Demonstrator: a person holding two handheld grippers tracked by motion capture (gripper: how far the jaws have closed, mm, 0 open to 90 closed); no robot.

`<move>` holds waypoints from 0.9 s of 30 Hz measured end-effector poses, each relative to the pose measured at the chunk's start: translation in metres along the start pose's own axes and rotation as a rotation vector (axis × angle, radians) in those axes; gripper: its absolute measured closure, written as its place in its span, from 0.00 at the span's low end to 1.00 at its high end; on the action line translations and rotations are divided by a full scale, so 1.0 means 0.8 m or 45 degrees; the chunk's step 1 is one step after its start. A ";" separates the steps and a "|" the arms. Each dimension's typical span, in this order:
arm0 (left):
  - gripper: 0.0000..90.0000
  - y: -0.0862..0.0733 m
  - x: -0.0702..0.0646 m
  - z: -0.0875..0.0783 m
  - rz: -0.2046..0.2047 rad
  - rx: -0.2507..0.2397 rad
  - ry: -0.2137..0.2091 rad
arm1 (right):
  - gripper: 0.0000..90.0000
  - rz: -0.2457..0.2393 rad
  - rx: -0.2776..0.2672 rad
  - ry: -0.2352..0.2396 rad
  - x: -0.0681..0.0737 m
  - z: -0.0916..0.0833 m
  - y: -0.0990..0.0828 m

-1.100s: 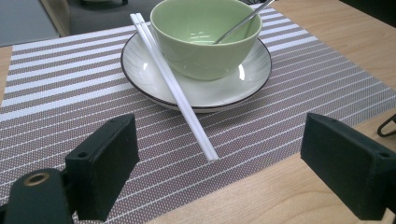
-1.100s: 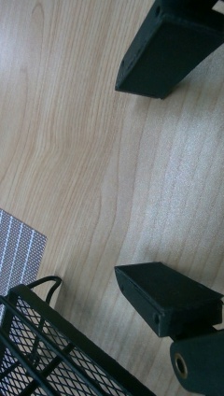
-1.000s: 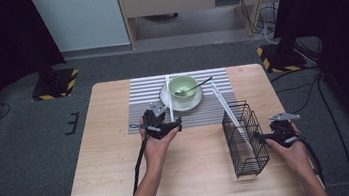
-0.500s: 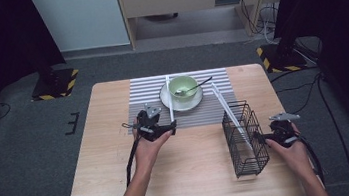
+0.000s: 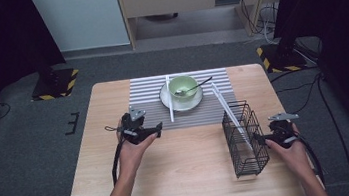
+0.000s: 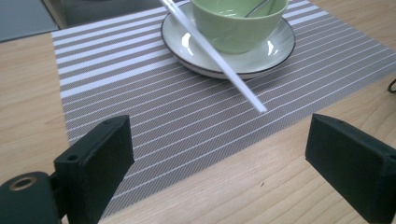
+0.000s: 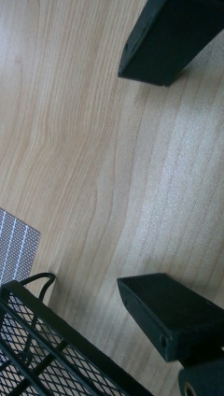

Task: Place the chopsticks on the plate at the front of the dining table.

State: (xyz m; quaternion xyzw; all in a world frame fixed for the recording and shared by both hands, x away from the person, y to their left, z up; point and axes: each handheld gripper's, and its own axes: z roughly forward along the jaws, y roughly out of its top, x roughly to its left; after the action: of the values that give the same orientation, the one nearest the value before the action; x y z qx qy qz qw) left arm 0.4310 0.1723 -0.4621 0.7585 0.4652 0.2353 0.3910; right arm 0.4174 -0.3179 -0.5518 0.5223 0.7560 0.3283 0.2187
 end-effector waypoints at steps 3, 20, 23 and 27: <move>0.07 -0.005 0.008 -0.006 -0.010 0.000 0.006 | 0.01 0.000 0.005 0.005 0.000 0.000 0.000; 0.07 -0.037 0.044 -0.030 -0.055 0.017 0.049 | 0.01 0.000 0.005 0.006 0.000 0.000 0.000; 0.07 -0.042 0.049 -0.032 -0.055 0.030 0.055 | 0.01 0.000 0.005 0.006 0.000 0.000 0.000; 0.08 -0.049 0.054 -0.033 -0.066 0.037 0.067 | 0.01 0.001 0.005 0.006 0.000 0.000 0.000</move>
State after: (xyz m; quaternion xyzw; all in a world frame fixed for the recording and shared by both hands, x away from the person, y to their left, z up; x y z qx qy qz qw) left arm 0.4110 0.2314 -0.4788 0.7452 0.4982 0.2384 0.3735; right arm 0.4169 -0.3178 -0.5519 0.5221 0.7570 0.3282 0.2158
